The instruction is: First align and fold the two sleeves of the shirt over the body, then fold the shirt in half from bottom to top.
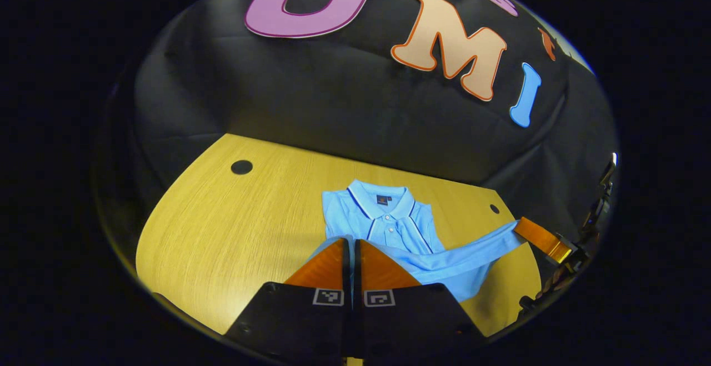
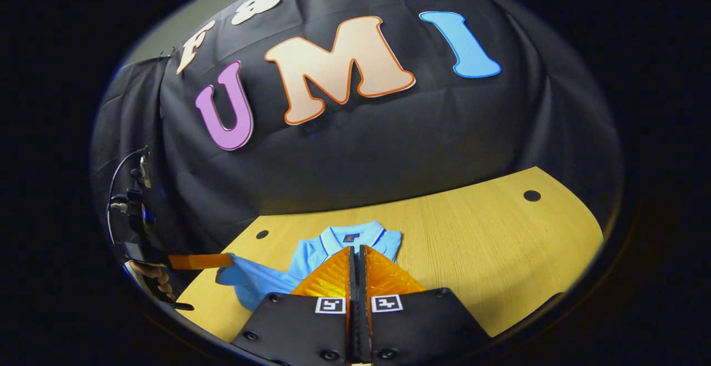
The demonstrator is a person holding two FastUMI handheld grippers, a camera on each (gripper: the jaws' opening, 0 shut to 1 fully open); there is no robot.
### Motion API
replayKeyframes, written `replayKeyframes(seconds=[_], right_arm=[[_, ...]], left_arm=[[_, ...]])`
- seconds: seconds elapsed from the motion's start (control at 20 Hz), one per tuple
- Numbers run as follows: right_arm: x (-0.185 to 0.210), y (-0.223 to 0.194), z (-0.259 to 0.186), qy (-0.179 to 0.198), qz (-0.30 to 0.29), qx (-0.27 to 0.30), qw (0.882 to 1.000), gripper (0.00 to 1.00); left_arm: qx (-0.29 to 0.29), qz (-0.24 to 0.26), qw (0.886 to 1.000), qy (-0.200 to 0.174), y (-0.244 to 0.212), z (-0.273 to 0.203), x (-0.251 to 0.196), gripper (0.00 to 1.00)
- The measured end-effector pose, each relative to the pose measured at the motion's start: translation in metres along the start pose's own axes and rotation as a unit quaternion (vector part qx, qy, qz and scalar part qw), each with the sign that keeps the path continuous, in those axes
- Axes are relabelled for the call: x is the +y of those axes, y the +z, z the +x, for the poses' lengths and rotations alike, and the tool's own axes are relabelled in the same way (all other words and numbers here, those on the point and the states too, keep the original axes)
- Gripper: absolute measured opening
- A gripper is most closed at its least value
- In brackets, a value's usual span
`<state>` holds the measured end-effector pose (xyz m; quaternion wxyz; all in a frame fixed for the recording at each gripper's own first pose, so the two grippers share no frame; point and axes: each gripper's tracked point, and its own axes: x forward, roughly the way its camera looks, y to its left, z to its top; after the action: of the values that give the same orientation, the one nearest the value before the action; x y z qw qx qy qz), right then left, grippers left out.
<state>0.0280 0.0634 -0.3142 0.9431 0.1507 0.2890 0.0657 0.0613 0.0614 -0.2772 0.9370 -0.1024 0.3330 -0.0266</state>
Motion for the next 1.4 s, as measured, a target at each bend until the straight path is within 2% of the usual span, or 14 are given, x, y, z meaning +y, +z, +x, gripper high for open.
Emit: replayKeyframes(seconds=[0.3,0.5,0.55,0.65,0.7,0.75,0.8,0.9,0.95,1.05,1.15,1.25,1.4], right_arm=[[-0.025,-0.017,0.092,-0.045,-0.01,0.022,0.999,0.02],[-0.055,-0.045,0.122,-0.087,0.013,0.062,0.994,0.04],[-0.059,-0.048,0.12,-0.09,0.014,0.066,0.994,0.18],[-0.057,-0.039,0.111,-0.086,0.007,0.058,0.995,0.57],[-0.051,-0.03,0.098,-0.077,0.0,0.043,0.996,0.76],[-0.046,-0.016,0.085,-0.07,-0.008,0.023,0.997,0.96],[-0.04,0.0,0.066,-0.062,-0.019,0.003,0.998,0.99],[-0.024,0.04,0.018,-0.048,-0.045,-0.055,0.996,0.98],[-0.018,0.061,-0.01,-0.046,-0.065,-0.088,0.993,0.97],[0.002,0.102,-0.075,-0.032,-0.107,-0.158,0.981,0.98],[0.033,0.126,-0.144,-0.001,-0.132,-0.207,0.969,0.97],[0.055,0.134,-0.195,0.025,-0.136,-0.23,0.963,0.94],[0.066,0.133,-0.238,0.029,-0.118,-0.239,0.963,0.98]], left_arm=[[-0.004,0.015,1.0,0.0,0.04,0.081,0.032,0.0],[0.035,0.036,0.999,0.011,0.023,0.113,0.045,0.0],[0.037,0.031,0.999,0.011,0.019,0.113,0.044,0.0],[0.029,0.017,0.999,0.006,0.022,0.103,0.037,0.0],[0.019,0.015,1.0,-0.004,0.022,0.099,0.029,0.12],[0.001,0.022,1.0,0.002,0.028,0.084,0.024,0.48],[-0.019,0.035,0.999,0.007,0.036,0.064,0.017,0.84],[-0.071,0.062,0.995,0.029,0.051,0.026,0.0,0.93],[-0.099,0.074,0.992,0.039,0.058,0.002,-0.013,0.93],[-0.151,0.097,0.982,0.057,0.067,-0.054,-0.038,0.95],[-0.194,0.105,0.972,0.076,0.072,-0.103,-0.059,0.94],[-0.22,0.09,0.969,0.073,0.066,-0.147,-0.083,0.94],[-0.256,0.098,0.959,0.07,0.066,-0.202,-0.099,0.94]])
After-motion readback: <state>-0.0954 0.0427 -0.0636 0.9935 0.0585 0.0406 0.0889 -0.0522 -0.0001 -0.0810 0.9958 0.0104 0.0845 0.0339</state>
